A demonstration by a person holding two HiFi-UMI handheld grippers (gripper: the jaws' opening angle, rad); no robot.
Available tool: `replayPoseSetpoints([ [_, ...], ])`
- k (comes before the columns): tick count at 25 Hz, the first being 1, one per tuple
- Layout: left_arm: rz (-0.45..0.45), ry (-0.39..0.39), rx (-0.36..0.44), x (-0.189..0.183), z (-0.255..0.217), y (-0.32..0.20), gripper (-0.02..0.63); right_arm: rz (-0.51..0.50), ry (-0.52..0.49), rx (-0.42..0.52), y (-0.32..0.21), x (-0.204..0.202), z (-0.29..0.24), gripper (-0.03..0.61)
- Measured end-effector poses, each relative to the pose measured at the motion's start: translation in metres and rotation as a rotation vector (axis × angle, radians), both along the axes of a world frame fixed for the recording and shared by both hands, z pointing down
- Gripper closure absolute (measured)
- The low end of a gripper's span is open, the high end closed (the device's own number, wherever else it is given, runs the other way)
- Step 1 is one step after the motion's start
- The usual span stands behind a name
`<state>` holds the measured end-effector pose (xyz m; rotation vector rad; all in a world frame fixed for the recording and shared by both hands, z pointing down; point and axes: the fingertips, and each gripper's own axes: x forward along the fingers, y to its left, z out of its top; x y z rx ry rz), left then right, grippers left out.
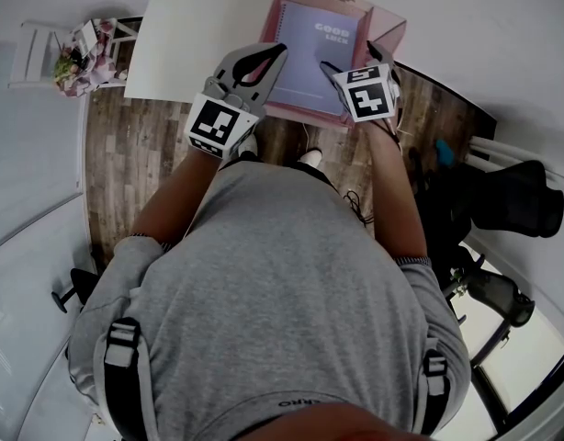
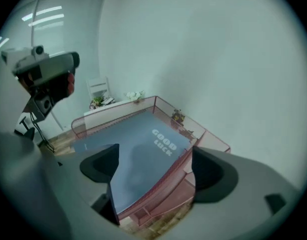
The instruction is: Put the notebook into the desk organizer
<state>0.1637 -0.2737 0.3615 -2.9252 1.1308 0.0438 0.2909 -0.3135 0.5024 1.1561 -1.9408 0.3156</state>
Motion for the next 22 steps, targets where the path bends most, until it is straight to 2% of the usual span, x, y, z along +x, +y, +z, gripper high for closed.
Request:
replayPoseSetpoints([
  [2,0.002,0.001,0.002,0.001,-0.001,0.001,0.594,-0.017,-0.065,0.058,0.003,0.000,-0.022,0.128],
  [6,0.011,-0.003,0.014,0.005,-0.006,0.003,0.594,-0.057,-0.225,0.185,0.012,-0.004,-0.071,0.226],
  [11,0.017,-0.006,0.036,0.007,-0.014,0.000,0.594,-0.089,-0.388,0.378,0.030,-0.008,-0.130,0.384],
  [14,0.022,-0.011,0.045,0.010,-0.019,-0.001,0.594,-0.086,-0.450,0.463,0.040,-0.006,-0.149,0.445],
  [17,0.032,-0.016,0.065,0.014,-0.026,0.000,0.594,-0.101,-0.485,0.535,0.051,-0.004,-0.159,0.571],
  [22,0.049,-0.022,0.084,0.021,-0.033,0.003,0.594,-0.103,-0.522,0.585,0.065,0.002,-0.158,0.571],
])
